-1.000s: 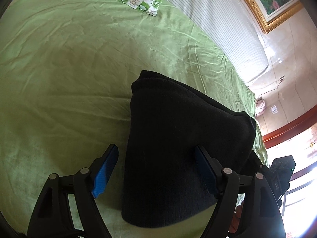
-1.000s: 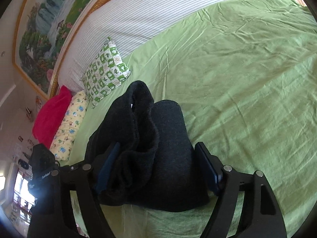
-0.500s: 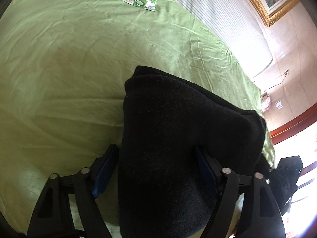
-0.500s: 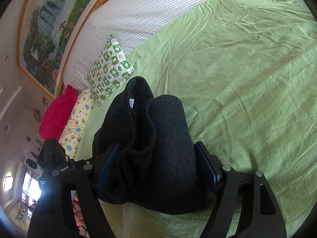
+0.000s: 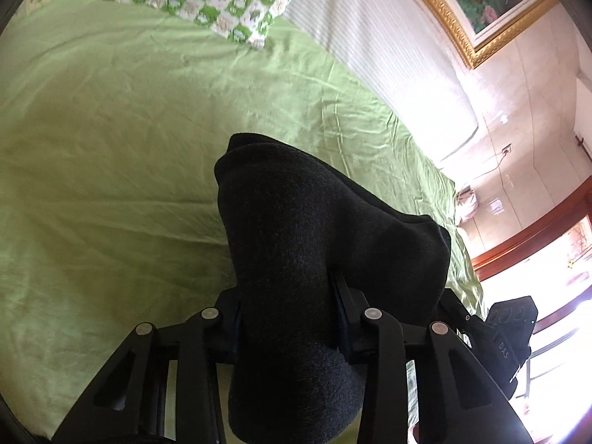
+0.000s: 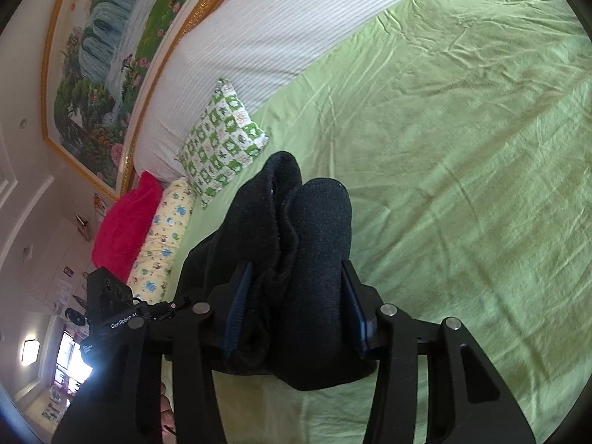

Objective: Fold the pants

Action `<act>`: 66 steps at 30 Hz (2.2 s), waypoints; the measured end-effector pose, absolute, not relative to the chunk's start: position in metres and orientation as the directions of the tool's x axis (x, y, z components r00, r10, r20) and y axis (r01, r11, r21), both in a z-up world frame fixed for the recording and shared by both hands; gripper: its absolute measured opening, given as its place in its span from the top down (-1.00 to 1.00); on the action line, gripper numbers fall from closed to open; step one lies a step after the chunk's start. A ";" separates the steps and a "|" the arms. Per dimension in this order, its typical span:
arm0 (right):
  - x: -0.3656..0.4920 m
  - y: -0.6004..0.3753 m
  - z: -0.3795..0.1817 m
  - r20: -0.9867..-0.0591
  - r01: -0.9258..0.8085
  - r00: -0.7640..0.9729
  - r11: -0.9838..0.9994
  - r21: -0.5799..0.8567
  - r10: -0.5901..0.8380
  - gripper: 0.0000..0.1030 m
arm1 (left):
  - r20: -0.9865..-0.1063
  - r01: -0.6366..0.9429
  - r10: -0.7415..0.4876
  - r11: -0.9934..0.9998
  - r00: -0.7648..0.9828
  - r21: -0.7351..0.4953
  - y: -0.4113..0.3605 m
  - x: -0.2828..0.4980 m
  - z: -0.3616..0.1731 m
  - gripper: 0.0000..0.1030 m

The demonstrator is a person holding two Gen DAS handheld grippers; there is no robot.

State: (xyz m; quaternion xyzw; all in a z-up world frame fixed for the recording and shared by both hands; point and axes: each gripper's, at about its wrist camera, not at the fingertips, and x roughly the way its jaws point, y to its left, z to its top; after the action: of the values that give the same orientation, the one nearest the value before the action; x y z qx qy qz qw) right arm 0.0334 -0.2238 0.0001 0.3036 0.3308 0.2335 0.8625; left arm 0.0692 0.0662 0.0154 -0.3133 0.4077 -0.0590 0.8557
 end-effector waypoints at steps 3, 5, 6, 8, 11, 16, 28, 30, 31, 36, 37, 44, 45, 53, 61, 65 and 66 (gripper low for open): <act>0.030 -0.213 0.007 -0.425 -0.228 0.657 0.701 0.676 0.623 0.09 | -0.650 -0.158 -0.335 0.800 0.683 -0.579 0.074 0.057 0.028 0.27; 0.027 -0.203 0.012 -0.422 -0.247 0.650 0.701 0.669 0.632 0.09 | -0.643 -0.163 -0.322 0.800 0.695 -0.577 0.080 0.049 0.036 0.27; 0.027 -0.198 0.014 -0.419 -0.255 0.646 0.697 0.670 0.638 0.09 | -0.641 -0.165 -0.314 0.803 0.700 -0.573 0.083 0.046 0.039 0.27; 0.027 -0.190 0.017 -0.413 -0.265 0.637 0.688 0.676 0.651 0.09 | -0.636 -0.168 -0.292 0.810 0.715 -0.562 0.090 0.036 0.047 0.27; 0.028 -0.175 0.023 -0.404 -0.286 0.622 0.675 0.680 0.671 0.09 | -0.628 -0.180 -0.256 0.819 0.735 -0.545 0.102 0.025 0.059 0.27; 0.034 -0.148 0.032 -0.403 -0.322 0.597 0.667 0.671 0.694 0.09 | -0.622 -0.209 -0.198 0.829 0.758 -0.518 0.121 0.010 0.073 0.27; 0.060 -0.094 0.042 -0.415 -0.378 0.548 0.658 0.651 0.726 0.09 | -0.623 -0.254 -0.108 0.849 0.775 -0.463 0.160 0.002 0.085 0.27; 0.066 -0.084 0.045 -0.418 -0.391 0.541 0.658 0.644 0.730 0.09 | -0.624 -0.264 -0.097 0.848 0.775 -0.459 0.168 0.002 0.086 0.27; 0.068 -0.081 0.046 -0.418 -0.396 0.537 0.656 0.643 0.733 0.09 | -0.624 -0.268 -0.093 0.847 0.776 -0.459 0.171 0.003 0.086 0.27; 0.081 -0.059 0.044 -0.421 -0.411 0.515 0.646 0.643 0.746 0.09 | -0.636 -0.292 -0.067 0.847 0.769 -0.443 0.191 0.011 0.086 0.27; 0.084 -0.056 0.043 -0.422 -0.412 0.512 0.645 0.644 0.748 0.09 | -0.639 -0.299 -0.063 0.846 0.767 -0.442 0.195 0.014 0.085 0.27; 0.112 -0.032 0.032 -0.450 -0.402 0.481 0.645 0.649 0.752 0.09 | -0.669 -0.337 -0.043 0.839 0.742 -0.427 0.220 0.033 0.075 0.27; 0.115 -0.030 0.030 -0.453 -0.400 0.477 0.644 0.652 0.754 0.09 | -0.674 -0.342 -0.042 0.837 0.738 -0.427 0.224 0.036 0.073 0.27; 0.143 -0.015 0.016 -0.489 -0.377 0.458 0.661 0.649 0.742 0.09 | -0.698 -0.356 -0.043 0.836 0.715 -0.417 0.238 0.060 0.057 0.27; 0.162 -0.010 0.001 -0.572 -0.344 0.451 0.725 0.597 0.685 -0.08 | -0.726 -0.375 -0.039 0.837 0.686 -0.399 0.245 0.066 0.034 0.10; 0.165 -0.013 -0.004 -0.626 -0.334 0.493 0.796 0.506 0.605 -0.16 | -0.739 -0.393 -0.010 0.842 0.673 -0.369 0.246 0.062 0.024 -0.25; 0.166 -0.014 -0.006 -0.627 -0.337 0.492 0.796 0.503 0.604 -0.18 | -0.745 -0.397 -0.007 0.843 0.667 -0.364 0.247 0.062 0.020 -0.32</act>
State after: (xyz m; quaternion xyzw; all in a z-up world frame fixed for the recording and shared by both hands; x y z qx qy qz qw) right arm 0.1657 -0.0144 -0.0057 0.1587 0.4210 0.2770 0.8490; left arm 0.0624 0.2466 0.0202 -0.2574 0.3927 0.1112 0.8759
